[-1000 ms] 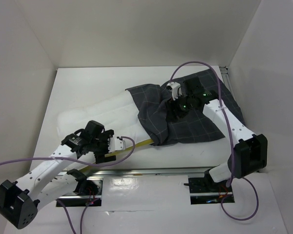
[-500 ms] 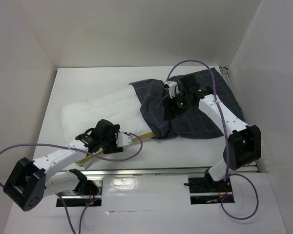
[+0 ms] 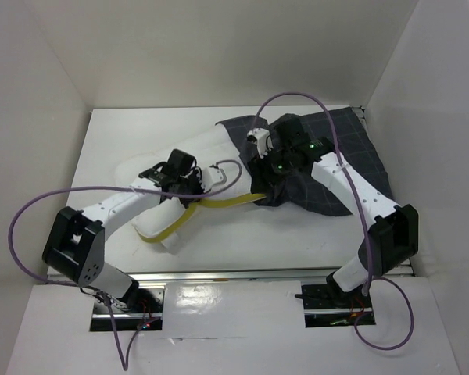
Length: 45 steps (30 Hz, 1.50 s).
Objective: Put the pillow into the pillowcase
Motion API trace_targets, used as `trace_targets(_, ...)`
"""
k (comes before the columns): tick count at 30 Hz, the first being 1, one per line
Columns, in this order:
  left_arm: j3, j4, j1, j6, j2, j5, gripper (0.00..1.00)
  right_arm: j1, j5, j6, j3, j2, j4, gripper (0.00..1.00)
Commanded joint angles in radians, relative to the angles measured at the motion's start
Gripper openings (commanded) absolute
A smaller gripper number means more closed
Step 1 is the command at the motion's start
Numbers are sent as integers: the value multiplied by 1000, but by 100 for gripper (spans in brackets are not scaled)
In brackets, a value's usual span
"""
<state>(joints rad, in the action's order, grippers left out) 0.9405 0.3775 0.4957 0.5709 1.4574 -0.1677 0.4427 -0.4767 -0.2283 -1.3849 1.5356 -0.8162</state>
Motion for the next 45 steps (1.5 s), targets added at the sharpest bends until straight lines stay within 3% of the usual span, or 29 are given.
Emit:
trace_targets(1, 164, 78, -51, -166, 47, -170, 0, 60, 38, 3, -14, -81, 11, 65)
trace_targets(3, 262, 138, -74, -212, 98, -237, 0, 80, 78, 3, 15, -91, 11, 63)
trace_targets(7, 385, 187, -127, -266, 149, -305, 0, 91, 298, 58, 70, -124, 72, 55)
trace_targets(14, 466, 239, -172, -276, 195, -368, 0, 91, 618, 81, 193, -155, 178, 44)
trace_targets(23, 488, 279, -181, -256, 195, -377, 0, 15, 575, 112, 147, -77, 246, 41)
trace_targets(35, 458, 279, -181, -256, 185, -377, 0, 5, 242, 110, 52, -72, 215, 40)
trace_targets(38, 458, 270, -181, -256, 195, -377, 0, 5, 242, 110, 52, -72, 204, 40)
trace_targets(45, 458, 270, -181, -256, 195, -386, 0, 5, 401, 119, 61, -32, 221, 40)
